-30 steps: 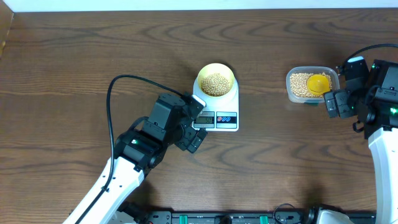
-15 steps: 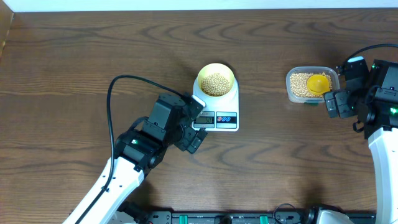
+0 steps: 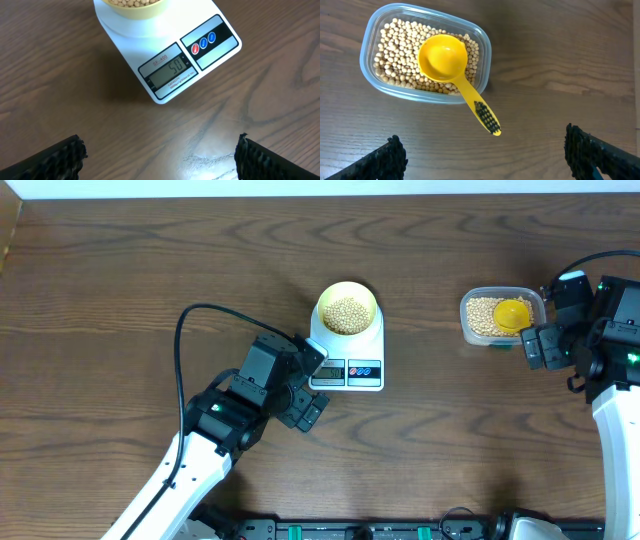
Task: Scoop item into bowl and weigh 50g on scale
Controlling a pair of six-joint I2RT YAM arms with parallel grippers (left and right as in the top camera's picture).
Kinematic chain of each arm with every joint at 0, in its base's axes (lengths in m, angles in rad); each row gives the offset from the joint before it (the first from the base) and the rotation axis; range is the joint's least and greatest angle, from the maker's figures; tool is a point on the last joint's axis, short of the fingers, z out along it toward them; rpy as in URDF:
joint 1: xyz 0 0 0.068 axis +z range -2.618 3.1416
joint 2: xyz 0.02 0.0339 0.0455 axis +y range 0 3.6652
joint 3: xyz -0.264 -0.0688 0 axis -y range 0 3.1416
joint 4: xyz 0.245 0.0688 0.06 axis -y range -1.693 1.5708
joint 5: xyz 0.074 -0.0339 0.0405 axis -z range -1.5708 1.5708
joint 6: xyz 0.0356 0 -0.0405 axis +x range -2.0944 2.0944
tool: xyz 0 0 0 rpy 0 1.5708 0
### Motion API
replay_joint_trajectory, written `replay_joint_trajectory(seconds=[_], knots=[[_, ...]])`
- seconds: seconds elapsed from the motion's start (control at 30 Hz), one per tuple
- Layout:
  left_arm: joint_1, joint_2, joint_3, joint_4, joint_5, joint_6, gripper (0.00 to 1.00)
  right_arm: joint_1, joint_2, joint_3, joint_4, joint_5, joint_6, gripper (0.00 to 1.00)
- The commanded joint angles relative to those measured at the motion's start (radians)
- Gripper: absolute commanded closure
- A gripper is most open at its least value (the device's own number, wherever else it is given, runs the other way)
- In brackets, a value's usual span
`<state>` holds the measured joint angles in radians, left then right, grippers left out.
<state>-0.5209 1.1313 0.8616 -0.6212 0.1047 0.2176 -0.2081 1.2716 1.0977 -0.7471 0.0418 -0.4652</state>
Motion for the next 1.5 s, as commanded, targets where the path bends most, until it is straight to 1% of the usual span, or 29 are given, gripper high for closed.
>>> replay_joint_trajectory(seconds=[0.0, 0.73, 0.97, 1.07, 1.17, 1.23, 1.3, 1.47], knots=[[0.000, -0.009, -0.003, -0.002, -0.012, 0.007, 0.02, 0.004, -0.010, 0.002, -0.002, 0.008, -0.003, 0.01], [0.000, -0.009, -0.003, -0.002, -0.008, 0.005, 0.02, 0.004, -0.010, 0.002, -0.002, 0.008, -0.003, 0.01], [0.000, -0.009, -0.003, 0.064, -0.012, -0.059, 0.02, 0.004, -0.010, 0.002, -0.002, 0.008, -0.003, 0.01], [0.000, -0.006, -0.003, 0.106, -0.025, -0.111, 0.02, 0.004, -0.010, 0.002, -0.002, 0.008, -0.003, 0.01], [0.000, 0.009, -0.003, 0.123, -0.100, -0.229, 0.02, 0.004, -0.010, 0.002, -0.002, 0.009, -0.003, 0.01], [0.001, 0.032, -0.003, 0.132, -0.124, -0.286, 0.02, 0.004, -0.010, 0.002, -0.002, 0.008, -0.003, 0.01], [0.000, 0.063, -0.003, 0.152, -0.125, -0.325, 0.02, 0.004, -0.010, 0.002, -0.002, 0.009, -0.003, 0.01], [-0.003, 0.168, -0.003, 0.229, -0.124, -0.464, 0.02, 0.004, -0.010, 0.002, -0.002, 0.008, -0.003, 0.01]])
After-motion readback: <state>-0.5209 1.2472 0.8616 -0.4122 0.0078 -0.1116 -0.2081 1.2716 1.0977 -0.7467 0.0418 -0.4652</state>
